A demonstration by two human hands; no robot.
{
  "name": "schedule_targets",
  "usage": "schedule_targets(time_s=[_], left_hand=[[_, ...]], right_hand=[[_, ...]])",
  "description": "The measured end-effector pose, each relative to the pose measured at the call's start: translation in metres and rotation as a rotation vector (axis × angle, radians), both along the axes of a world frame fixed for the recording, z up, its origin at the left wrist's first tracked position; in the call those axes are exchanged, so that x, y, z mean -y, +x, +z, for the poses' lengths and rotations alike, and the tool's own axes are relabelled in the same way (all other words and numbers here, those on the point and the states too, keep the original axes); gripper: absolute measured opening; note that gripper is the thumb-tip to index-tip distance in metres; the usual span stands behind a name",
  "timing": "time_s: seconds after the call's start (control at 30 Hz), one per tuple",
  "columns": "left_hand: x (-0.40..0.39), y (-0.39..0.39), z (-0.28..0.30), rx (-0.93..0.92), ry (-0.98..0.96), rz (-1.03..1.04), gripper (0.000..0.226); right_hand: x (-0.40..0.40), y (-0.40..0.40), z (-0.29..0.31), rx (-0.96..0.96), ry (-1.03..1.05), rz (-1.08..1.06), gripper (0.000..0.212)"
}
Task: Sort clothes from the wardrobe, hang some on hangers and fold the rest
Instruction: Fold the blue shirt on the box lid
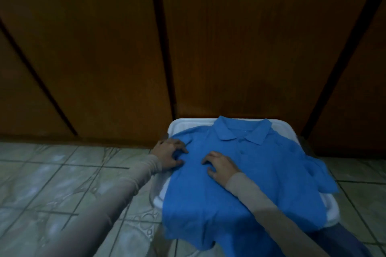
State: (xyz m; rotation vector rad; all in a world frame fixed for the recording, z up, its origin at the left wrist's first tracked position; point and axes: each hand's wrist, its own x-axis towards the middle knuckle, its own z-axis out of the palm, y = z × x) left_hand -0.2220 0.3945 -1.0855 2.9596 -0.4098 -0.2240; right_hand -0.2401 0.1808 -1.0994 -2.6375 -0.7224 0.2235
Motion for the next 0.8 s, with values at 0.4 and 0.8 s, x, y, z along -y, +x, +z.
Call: schedule_targets(time_s=[0.4,0.8], left_hand=[[-0.022,-0.004,0.033,0.246,0.026,0.236,0.03],[-0.018,-0.028,0.004,-0.003,-0.18,-0.009,0.043]], right_hand=[[-0.048,-0.034,0.006,-0.113,-0.026,0.033,0.028],[-0.092,-0.052,0.008,-0.051,-0.222,-0.152,0.028]])
